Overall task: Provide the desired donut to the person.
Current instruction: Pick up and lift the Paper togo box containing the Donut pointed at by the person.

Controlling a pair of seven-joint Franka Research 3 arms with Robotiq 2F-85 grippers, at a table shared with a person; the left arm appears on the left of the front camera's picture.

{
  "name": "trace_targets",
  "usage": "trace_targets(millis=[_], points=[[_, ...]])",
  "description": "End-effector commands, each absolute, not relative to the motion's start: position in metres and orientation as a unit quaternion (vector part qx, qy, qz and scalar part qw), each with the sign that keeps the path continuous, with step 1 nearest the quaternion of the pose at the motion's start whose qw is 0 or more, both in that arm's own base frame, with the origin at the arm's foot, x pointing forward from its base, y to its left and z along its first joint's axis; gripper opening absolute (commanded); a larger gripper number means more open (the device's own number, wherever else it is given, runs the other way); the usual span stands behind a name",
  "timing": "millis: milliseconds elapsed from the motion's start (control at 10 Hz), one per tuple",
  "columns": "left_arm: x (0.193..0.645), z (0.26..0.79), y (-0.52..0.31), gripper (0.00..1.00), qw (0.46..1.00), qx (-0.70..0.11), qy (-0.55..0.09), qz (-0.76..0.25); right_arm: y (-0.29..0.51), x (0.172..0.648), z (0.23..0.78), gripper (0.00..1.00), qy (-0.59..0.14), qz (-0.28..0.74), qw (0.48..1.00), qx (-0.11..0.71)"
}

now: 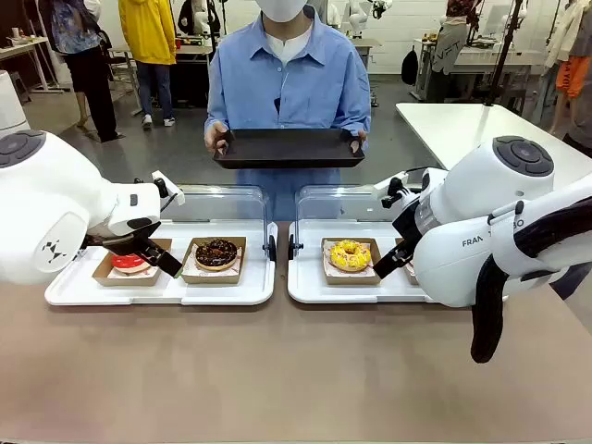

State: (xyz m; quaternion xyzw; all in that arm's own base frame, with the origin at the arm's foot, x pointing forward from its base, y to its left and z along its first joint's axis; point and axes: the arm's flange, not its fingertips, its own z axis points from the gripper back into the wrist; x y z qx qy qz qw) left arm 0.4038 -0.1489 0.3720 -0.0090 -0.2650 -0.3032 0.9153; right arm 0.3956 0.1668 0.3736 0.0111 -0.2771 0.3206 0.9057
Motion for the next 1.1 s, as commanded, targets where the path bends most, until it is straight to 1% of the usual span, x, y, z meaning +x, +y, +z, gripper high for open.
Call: trace_targets(millis=[0,1000], points=[[0.4037,0.3719,-0.1489,1.00,0.915,-0.009,-0.265,-0.303,0.1668,0.3956,0.3736,1.00,-0.277,0.321,0.906,0.011],[0.4037,0.3719,-0.1489,1.00,0.915,-0.009,-0.265,-0.303,0.1668,0.3956,0.3736,1.00,-0.277,0.321,0.906,0.011]])
